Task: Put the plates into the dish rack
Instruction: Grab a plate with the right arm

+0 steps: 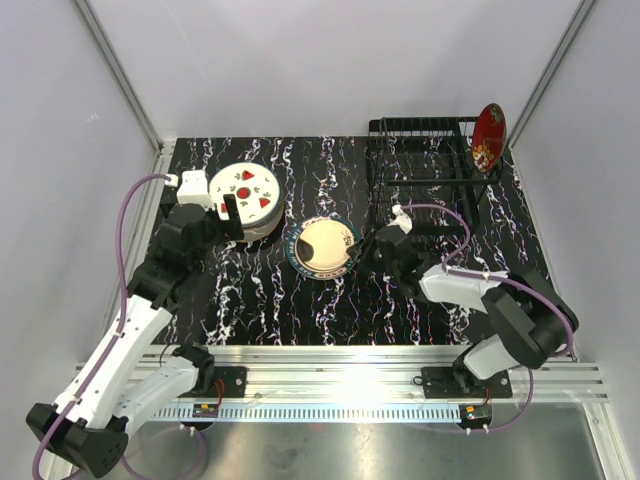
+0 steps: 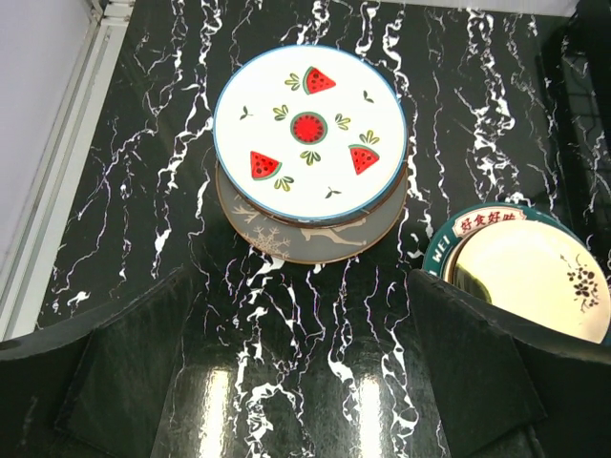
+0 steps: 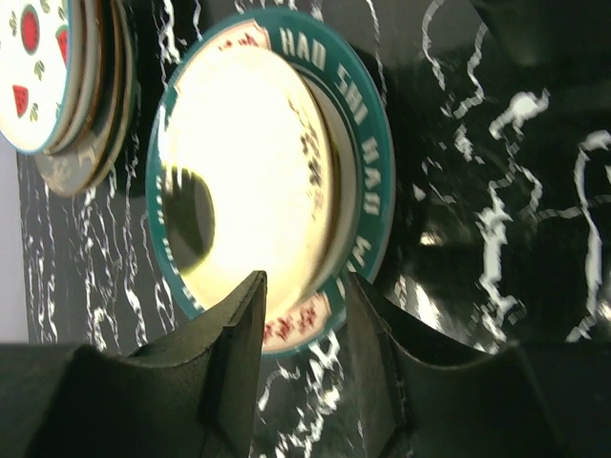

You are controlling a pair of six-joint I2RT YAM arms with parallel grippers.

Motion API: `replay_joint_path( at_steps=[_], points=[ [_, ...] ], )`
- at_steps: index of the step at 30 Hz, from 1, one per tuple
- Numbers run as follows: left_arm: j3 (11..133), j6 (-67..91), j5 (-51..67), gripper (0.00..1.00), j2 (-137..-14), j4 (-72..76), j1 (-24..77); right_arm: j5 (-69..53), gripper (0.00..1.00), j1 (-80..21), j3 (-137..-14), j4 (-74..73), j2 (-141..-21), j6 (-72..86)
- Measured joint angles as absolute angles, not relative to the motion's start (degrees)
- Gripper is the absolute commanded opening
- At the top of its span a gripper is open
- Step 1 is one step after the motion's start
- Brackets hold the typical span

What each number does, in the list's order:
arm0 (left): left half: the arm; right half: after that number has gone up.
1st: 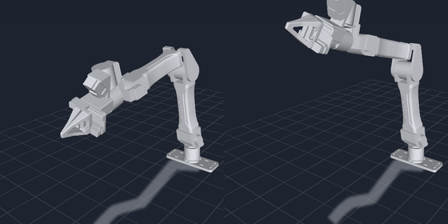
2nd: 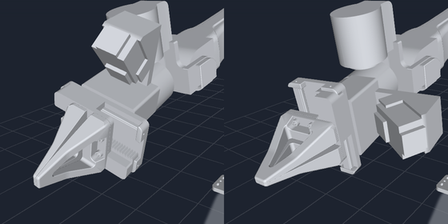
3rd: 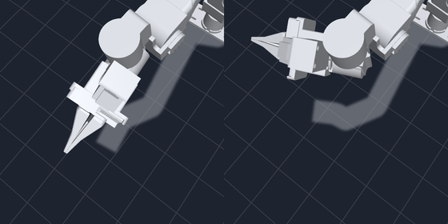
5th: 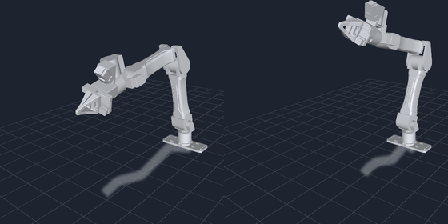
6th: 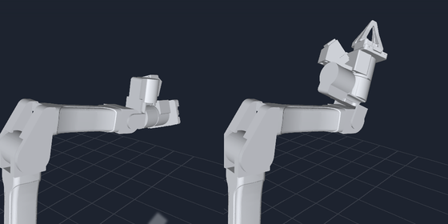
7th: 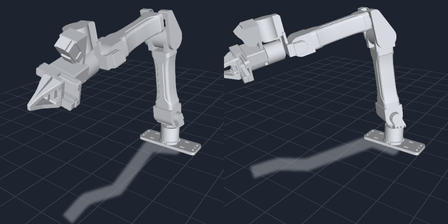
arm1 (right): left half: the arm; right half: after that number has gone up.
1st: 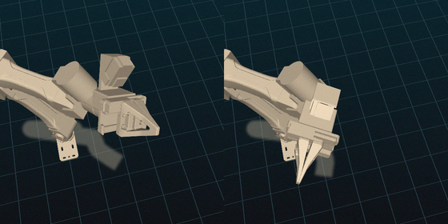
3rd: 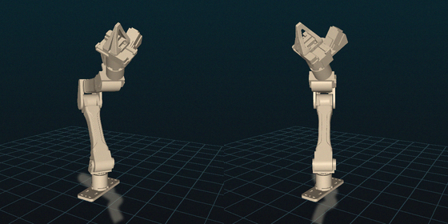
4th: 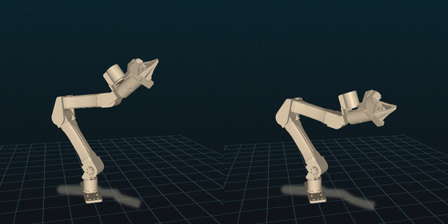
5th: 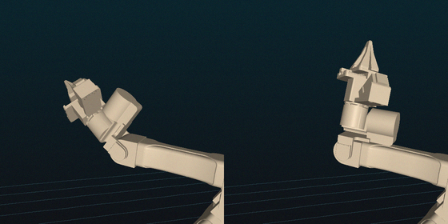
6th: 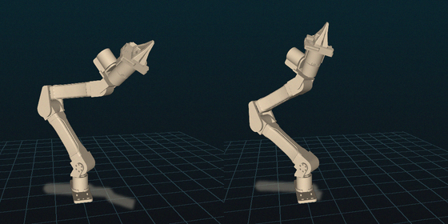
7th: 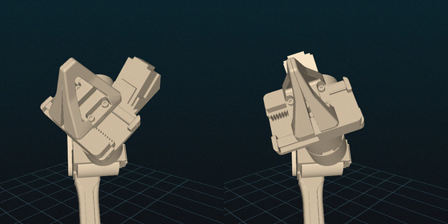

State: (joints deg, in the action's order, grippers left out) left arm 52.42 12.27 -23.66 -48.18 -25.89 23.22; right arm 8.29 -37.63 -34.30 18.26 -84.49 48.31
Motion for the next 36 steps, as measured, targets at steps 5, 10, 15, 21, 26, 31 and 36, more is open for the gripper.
replay_joint_path(
  at_steps=[5, 10, 15, 21, 26, 31, 36],
  points=[
    [52.42, 12.27, -23.57, 0.99, -48.77, -25.85, 23.64, 10.15, 0.45, -37.82, -38.57, 18.79, -88.03, 48.25],
    [52.40, 12.19, -24.58, 0.99, -48.49, -25.98, 23.92, 12.10, 0.45, -37.82, -41.28, 18.44, -90.89, 48.53],
    [52.36, 12.01, -25.04, 0.99, -47.57, -25.91, 23.97, 13.06, 0.44, -37.85, -41.67, 16.88, -93.43, 49.43],
    [52.36, 12.01, -25.08, 0.99, -47.59, -25.98, 23.97, 13.10, 0.33, -37.85, -42.46, 16.40, -95.57, 49.78],
    [52.36, 12.01, -25.08, 0.99, -47.59, -25.98, 24.14, 13.56, 0.19, -37.85, -43.62, 15.90, -95.77, 49.95],
    [52.36, 12.01, -25.06, 0.99, -47.59, -25.98, 24.25, 14.52, 0.13, -37.85, -44.42, 13.74, -95.77, 49.91],
    [52.36, 12.01, -25.04, 0.99, -47.59, -25.98, 24.29, 15.73, 0.10, -37.89, -44.69, 12.38, -95.42, 49.74]
  ],
)
